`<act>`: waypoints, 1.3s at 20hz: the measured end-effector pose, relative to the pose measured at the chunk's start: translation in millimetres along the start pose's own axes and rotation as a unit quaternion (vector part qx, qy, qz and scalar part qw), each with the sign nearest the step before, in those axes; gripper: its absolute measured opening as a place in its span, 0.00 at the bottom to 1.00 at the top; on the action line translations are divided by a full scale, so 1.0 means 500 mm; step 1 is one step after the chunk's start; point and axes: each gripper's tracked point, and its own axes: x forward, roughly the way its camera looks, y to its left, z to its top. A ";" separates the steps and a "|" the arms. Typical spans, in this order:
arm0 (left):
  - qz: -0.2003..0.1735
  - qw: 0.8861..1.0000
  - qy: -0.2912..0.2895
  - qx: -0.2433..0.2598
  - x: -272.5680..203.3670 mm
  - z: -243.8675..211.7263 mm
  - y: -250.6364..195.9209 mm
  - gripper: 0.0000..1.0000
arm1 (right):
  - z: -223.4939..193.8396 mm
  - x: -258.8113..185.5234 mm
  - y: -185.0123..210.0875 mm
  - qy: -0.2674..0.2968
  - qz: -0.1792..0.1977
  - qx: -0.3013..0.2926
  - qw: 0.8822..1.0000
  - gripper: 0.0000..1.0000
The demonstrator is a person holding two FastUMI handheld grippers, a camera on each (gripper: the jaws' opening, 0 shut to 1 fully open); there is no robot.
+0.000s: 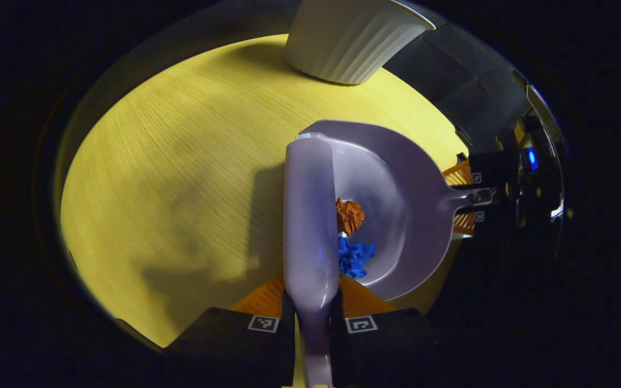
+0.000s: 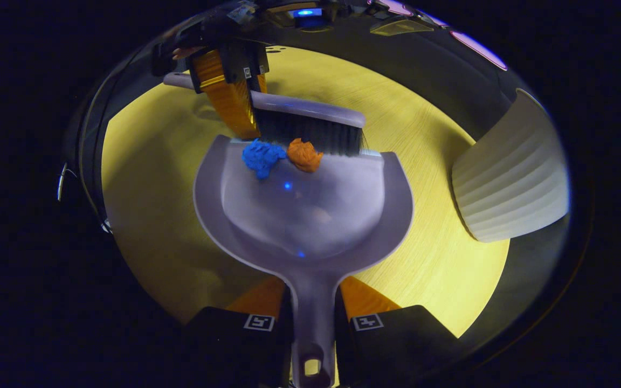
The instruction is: Pick up the small broom and dustpan from the desktop, sweep the trash into the dustpan with the broom, and then empty the trash into the garbage bin.
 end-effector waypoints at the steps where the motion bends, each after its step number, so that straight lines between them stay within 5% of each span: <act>1: -0.001 1.000 -0.008 -0.009 -0.003 -0.002 -0.010 0.29 | 0.003 -0.001 -0.001 -0.004 0.000 0.000 1.000 0.34; 2: 0.004 1.000 -0.018 -0.018 -0.008 -0.003 -0.010 0.30 | 0.004 -0.006 0.000 -0.008 0.000 0.002 1.000 0.42; 11: 0.045 0.985 -0.129 -0.105 -0.114 -0.036 -0.016 0.30 | -0.022 0.004 -0.021 -0.012 0.000 0.038 0.999 0.41; 19: 0.144 0.947 -0.206 -0.200 -0.222 -0.227 0.003 0.30 | -0.001 -0.023 -0.023 -0.025 -0.010 0.044 0.999 0.41; 22: 0.155 0.934 -0.216 -0.239 -0.212 -0.328 0.006 0.30 | 0.021 -0.068 -0.042 -0.039 -0.018 0.043 0.998 0.33; 25: 0.158 0.920 -0.225 -0.280 -0.189 -0.408 -0.003 0.30 | 0.053 -0.108 -0.058 -0.054 -0.023 0.033 0.998 0.41; 26: 0.156 0.915 -0.229 -0.294 -0.183 -0.426 -0.014 0.30 | 0.064 -0.126 -0.063 -0.058 -0.023 0.032 0.998 0.37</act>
